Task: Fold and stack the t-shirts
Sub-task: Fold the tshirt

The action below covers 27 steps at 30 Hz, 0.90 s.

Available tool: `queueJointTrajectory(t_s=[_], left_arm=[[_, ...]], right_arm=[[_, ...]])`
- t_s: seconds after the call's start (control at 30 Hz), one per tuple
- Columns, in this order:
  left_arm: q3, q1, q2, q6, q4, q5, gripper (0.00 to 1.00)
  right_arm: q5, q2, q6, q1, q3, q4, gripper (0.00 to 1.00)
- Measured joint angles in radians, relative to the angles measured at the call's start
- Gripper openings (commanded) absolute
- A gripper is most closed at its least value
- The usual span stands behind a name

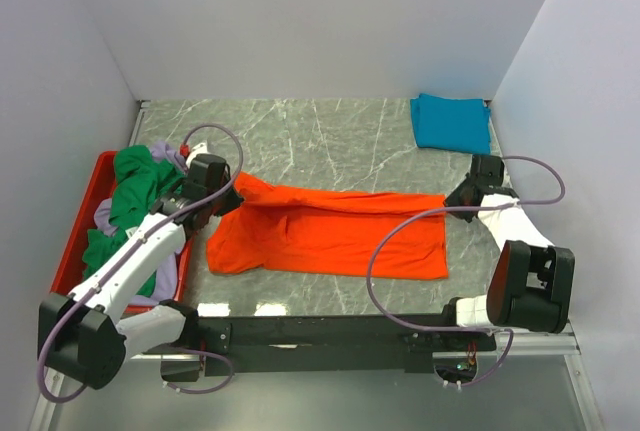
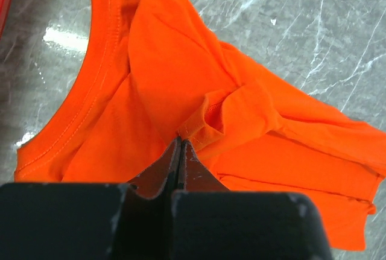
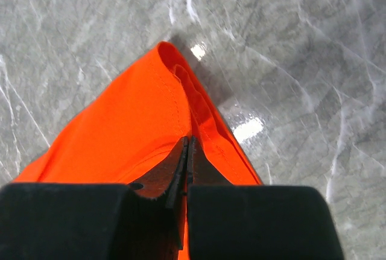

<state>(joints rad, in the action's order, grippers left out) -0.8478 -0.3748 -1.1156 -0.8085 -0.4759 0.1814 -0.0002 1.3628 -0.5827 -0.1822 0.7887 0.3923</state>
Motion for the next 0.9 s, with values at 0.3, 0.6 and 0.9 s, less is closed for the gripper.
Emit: queueJointTrajectory(t_s=[0.3, 0.6, 0.9], left_arm=[[0.020, 0.000, 0.064, -0.007, -0.021, 0.000, 0.00], [0.070, 0.000, 0.098, -0.024, -0.031, -0.004, 0.00], [0.104, 0.000, 0.119, -0.027, -0.038, -0.013, 0.00]], right_arm=[[0.001, -0.058, 0.000, -0.003, -0.044, -0.005, 0.00], [-0.001, -0.106, 0.000, -0.030, -0.102, -0.010, 0.00], [-0.050, -0.157, -0.004, -0.080, -0.174, -0.022, 0.33]])
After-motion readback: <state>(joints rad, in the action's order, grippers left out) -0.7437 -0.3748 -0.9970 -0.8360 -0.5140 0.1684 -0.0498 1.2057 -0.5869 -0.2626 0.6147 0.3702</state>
